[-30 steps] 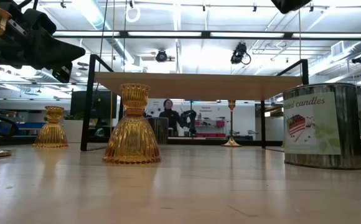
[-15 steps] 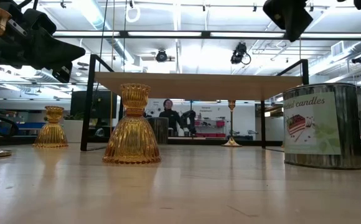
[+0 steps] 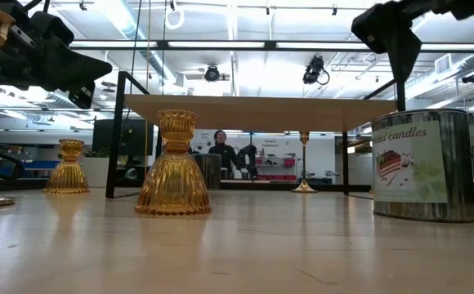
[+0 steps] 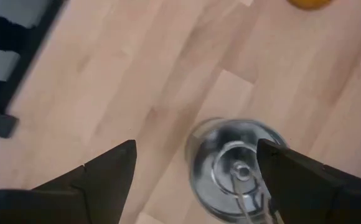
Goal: Pick & Place candle stick holders
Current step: Put the right scented candle on the shelf
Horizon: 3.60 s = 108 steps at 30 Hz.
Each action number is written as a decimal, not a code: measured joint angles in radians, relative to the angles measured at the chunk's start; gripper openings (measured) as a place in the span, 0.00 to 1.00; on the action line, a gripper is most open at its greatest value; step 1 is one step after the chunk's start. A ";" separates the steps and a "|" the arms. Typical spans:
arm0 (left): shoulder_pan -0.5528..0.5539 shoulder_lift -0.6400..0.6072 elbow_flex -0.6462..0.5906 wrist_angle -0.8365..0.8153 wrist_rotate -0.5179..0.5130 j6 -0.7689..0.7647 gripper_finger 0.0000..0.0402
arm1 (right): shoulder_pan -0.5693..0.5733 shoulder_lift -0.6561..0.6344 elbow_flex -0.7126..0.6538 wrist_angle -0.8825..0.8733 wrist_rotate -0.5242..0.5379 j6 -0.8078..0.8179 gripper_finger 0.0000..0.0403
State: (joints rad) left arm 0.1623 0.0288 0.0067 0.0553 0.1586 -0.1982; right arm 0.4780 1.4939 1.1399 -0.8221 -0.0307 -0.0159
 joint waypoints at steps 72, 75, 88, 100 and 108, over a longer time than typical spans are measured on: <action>0.000 0.000 0.000 0.000 0.000 0.000 0.02 | 0.116 0.097 -0.053 0.015 0.204 0.034 0.43; 0.000 0.000 0.000 0.000 0.000 0.000 0.02 | 0.115 0.097 -0.053 0.015 0.204 0.034 0.41; 0.000 0.000 0.000 0.000 0.000 0.000 0.02 | 0.115 0.097 -0.053 0.015 0.206 0.034 0.28; 0.000 0.000 0.000 0.000 0.000 0.000 0.02 | 0.115 0.097 -0.053 0.015 0.205 0.033 0.18; 0.000 0.000 0.000 0.000 0.000 0.000 0.02 | 0.116 0.097 -0.054 0.015 0.219 0.033 0.15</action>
State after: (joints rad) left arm 0.1623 0.0288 0.0067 0.0555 0.1585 -0.1980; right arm 0.5938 1.5913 1.0863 -0.8074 0.1879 0.0166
